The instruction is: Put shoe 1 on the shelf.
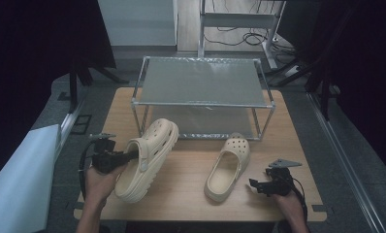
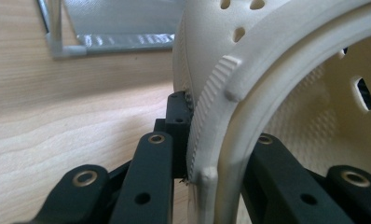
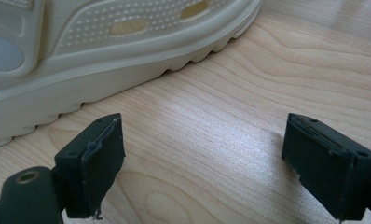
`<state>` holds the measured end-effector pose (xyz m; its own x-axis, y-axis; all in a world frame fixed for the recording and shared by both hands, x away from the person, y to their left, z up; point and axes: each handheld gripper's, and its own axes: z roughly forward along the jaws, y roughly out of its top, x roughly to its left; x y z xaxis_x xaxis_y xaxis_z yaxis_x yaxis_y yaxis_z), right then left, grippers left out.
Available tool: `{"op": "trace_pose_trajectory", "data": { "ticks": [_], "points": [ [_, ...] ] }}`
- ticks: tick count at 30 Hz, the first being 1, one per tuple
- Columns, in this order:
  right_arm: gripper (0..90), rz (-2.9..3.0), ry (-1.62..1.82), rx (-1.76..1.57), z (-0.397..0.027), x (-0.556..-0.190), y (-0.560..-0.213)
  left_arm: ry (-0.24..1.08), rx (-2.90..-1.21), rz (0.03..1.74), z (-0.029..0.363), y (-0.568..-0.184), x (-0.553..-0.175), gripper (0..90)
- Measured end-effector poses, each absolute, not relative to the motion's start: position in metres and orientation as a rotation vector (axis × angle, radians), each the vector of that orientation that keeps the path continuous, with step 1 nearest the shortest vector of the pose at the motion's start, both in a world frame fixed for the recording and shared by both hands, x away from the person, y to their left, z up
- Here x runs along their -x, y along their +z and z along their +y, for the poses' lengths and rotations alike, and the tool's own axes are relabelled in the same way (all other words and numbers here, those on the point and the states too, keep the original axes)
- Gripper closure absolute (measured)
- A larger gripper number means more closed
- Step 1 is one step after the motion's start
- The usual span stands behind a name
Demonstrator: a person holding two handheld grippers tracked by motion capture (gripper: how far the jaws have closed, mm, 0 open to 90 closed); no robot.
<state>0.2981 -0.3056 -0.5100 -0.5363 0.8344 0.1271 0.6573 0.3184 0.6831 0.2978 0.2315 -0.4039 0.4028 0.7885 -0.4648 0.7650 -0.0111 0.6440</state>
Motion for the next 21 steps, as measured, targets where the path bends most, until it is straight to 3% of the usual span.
{"op": "trace_pose_trajectory", "data": {
  "ticks": [21],
  "points": [
    [12.5, 2.334, 1.032, -1.355, -0.306, -0.298, -0.510, -0.025, -1.701, 1.331, 0.221, -0.369, -0.315, 77.7]
  ]
}}
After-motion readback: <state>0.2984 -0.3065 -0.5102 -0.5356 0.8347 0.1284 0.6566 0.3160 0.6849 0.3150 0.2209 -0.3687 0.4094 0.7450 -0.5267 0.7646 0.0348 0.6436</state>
